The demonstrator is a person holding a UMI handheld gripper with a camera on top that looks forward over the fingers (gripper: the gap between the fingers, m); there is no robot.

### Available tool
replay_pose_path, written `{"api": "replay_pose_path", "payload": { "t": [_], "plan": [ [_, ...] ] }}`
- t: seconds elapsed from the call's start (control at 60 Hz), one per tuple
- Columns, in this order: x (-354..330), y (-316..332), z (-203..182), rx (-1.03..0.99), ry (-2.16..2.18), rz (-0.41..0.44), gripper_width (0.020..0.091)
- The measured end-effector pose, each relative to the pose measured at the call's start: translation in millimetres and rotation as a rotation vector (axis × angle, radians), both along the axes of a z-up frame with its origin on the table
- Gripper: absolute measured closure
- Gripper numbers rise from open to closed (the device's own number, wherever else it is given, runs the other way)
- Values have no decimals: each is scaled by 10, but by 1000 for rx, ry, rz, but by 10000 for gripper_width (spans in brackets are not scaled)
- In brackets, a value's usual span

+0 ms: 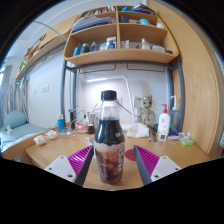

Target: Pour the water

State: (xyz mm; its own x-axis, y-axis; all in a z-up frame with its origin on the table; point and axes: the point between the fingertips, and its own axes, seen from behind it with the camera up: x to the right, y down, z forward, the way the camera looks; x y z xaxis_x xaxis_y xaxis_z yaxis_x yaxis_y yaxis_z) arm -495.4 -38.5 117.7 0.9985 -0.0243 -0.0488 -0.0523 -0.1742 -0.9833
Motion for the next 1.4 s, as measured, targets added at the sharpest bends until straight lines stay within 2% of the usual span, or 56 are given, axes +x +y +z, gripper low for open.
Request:
{"api": "replay_pose_path", "payload": {
  "t": [0.067, 0.183, 0.267, 0.433, 0.617, 0.75, 1.05, 1.25, 1.4],
  "plan": [
    [-33, 118, 32, 9, 3, -12, 360],
    [-70, 266, -18, 0, -15, -25, 536],
    [-52, 295, -8, 11, -24, -43, 573],
    [-67, 299, 12, 32, -38, -65, 718],
    [-73, 316, 14, 37, -42, -38, 725],
    [19, 364, 25, 20, -147, 26, 724],
    [822, 846, 238, 5, -945, 73, 724],
    [877, 1306, 218, 14, -1512, 135, 724],
    [822, 1507, 255, 40, -1777, 166, 725]
  ]
}}
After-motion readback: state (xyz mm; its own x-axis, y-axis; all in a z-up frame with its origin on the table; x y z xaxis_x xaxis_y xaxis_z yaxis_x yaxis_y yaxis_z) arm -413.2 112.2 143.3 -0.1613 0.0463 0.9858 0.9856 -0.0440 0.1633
